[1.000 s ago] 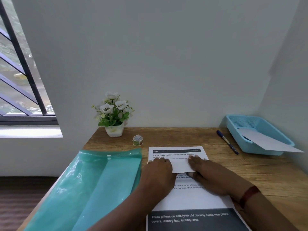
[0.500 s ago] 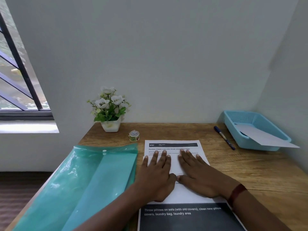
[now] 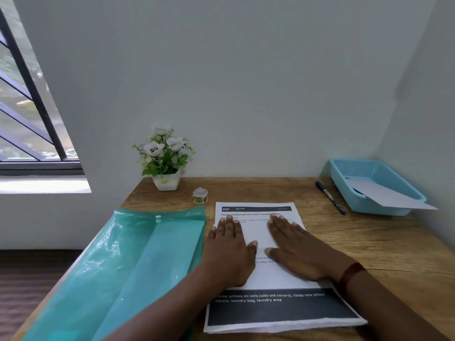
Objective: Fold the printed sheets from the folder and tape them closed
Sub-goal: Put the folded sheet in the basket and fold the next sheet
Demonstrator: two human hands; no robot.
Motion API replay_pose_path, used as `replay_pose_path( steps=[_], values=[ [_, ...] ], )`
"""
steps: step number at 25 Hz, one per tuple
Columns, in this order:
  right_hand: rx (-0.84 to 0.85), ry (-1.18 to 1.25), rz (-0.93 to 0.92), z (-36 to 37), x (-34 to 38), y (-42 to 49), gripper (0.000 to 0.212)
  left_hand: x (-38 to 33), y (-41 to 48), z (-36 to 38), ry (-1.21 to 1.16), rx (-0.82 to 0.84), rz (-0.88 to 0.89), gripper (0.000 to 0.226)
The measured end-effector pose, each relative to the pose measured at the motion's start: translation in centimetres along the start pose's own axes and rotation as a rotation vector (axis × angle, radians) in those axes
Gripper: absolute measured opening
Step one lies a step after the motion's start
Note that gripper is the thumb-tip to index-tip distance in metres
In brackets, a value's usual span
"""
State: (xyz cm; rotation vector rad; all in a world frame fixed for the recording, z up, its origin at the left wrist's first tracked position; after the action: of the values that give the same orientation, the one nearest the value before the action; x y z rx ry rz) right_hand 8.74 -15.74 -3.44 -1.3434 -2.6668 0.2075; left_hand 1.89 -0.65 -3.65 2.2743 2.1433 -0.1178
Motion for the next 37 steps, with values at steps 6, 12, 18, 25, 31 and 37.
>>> replay_pose_path(
  steps=[6,12,18,25,31,37],
  values=[
    [-0.038,0.043,0.029,-0.3,-1.3,-0.4,0.098,1.0,0.1,-1.5,-0.07,-0.048,-0.002,0.065],
    [-0.167,0.226,0.013,-1.8,-3.0,0.3,0.071,4.3,0.3,-3.5,-0.198,-0.121,0.065,0.075],
    [-0.268,0.321,-0.002,-2.3,-3.9,0.6,0.071,4.8,0.9,-3.2,-0.232,-0.062,0.136,0.093],
    [-0.356,0.421,0.01,-2.8,-4.1,0.4,0.078,4.9,0.9,-4.1,-0.285,-0.173,0.149,0.092],
    [-0.5,0.658,0.077,-4.4,-4.7,-0.2,0.043,5.7,0.6,-5.4,-0.52,-0.415,0.143,0.052],
    [-0.601,0.941,0.083,-4.5,-5.3,-0.7,0.015,6.0,0.8,-5.5,-0.56,-0.45,0.091,0.034]
  ],
)
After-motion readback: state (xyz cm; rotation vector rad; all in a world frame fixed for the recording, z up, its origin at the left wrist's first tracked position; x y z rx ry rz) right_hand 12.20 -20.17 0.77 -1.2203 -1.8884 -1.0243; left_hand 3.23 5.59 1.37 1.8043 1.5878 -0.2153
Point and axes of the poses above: each hand's wrist, its own y-axis towards the middle knuckle, its own z-axis out of the palm, x = y × z, the point moved 4 cm from there along y, towards the middle knuckle, and after that the axes turned 11 degrees about z, right-handed, at the moved point
